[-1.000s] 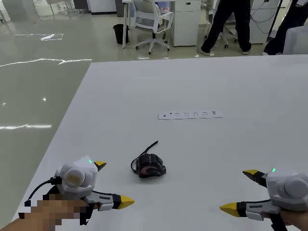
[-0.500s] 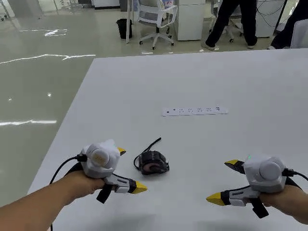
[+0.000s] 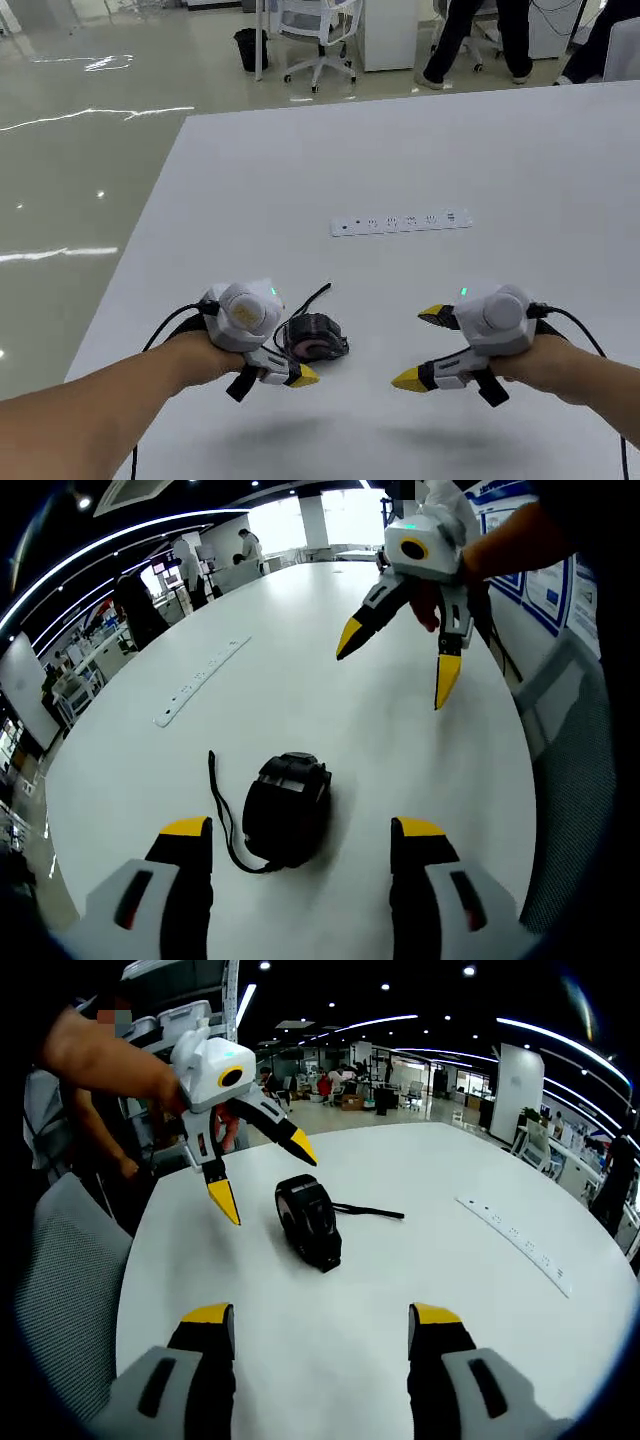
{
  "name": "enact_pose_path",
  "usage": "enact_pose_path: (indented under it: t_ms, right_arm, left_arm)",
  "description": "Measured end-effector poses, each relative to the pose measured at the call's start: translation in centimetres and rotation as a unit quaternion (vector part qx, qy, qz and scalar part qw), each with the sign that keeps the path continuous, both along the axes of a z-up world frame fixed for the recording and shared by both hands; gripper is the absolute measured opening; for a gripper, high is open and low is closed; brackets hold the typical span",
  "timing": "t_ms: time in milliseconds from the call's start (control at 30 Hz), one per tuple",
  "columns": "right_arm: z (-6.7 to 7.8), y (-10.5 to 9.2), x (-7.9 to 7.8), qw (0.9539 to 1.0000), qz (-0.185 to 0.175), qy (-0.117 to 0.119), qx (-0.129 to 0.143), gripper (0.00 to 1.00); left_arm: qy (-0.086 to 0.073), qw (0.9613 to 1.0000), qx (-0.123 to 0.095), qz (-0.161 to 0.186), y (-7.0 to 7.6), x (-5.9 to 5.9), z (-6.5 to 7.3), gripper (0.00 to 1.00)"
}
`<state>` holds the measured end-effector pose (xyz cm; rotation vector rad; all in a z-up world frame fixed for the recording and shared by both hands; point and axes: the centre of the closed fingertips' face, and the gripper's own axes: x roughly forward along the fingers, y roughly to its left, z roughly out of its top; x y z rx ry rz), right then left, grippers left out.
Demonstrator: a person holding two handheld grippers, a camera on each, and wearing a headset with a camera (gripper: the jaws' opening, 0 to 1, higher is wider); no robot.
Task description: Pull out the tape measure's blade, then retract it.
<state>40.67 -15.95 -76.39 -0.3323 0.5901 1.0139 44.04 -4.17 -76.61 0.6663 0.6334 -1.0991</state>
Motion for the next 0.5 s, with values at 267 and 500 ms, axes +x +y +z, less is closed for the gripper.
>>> enact_pose_path:
  t_ms: [267, 500]
  right_arm:
    - [-1.8, 2.9, 0.2, 0.9976, 0.06, 0.012, -0.031, 0.67]
    - [-2.6, 5.1, 0.4, 0.9934, 0.103, 0.017, -0.048, 0.6]
  left_arm:
    - [0.011, 0.9987, 0.044, -0.022, 0.1, 1.6, -0.8, 0.63]
    - [0.04, 0.9971, 0.047, -0.045, -1.3, 1.2, -1.8, 0.61]
